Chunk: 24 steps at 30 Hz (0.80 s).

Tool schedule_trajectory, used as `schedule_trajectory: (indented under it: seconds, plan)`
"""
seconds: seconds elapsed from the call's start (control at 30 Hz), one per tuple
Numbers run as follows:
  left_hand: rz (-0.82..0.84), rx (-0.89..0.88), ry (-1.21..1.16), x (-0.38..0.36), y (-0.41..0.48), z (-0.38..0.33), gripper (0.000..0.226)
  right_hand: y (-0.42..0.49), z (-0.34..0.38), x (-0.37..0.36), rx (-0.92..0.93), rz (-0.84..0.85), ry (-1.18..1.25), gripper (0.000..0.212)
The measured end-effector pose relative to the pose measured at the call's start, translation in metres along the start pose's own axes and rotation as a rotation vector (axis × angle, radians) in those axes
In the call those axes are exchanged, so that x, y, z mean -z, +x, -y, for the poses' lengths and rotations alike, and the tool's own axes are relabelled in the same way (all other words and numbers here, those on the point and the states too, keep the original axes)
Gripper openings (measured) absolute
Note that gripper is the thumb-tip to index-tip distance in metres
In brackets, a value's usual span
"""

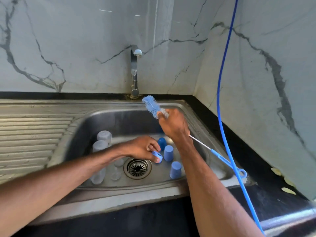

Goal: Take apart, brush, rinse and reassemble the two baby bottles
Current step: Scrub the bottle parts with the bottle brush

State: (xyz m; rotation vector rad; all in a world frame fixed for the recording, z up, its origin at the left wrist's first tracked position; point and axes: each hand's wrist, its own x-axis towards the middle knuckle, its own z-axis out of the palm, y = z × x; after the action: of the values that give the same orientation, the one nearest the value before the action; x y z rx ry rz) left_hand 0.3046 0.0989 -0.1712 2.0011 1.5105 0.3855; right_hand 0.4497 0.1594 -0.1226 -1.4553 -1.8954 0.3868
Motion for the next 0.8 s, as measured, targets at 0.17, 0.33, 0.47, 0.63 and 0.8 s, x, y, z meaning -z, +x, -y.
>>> schedule_trajectory:
  seconds: [0.17,0.33,0.47,0.63,0.8]
  plan:
    - [0.063,0.034,0.139,-0.022,0.017,-0.003,0.031,0.004,-0.004,0.001,0.001,-0.022,0.002,0.035]
    - [0.063,-0.012,0.202,-0.037,0.019,0.003,0.037,0.008,-0.005,0.003,-0.01,-0.079,0.0,0.036]
    - [0.066,-0.054,0.246,-0.047,0.019,0.002,0.04,0.005,-0.007,0.002,-0.009,-0.072,-0.017,0.033]
    - [0.098,-0.065,0.278,-0.054,0.018,0.0,0.043,0.004,-0.006,0.002,-0.006,-0.061,-0.032,0.031]
    - [0.084,-0.076,0.314,-0.051,0.014,0.001,0.051,0.002,-0.005,0.004,0.013,-0.056,-0.038,0.033]
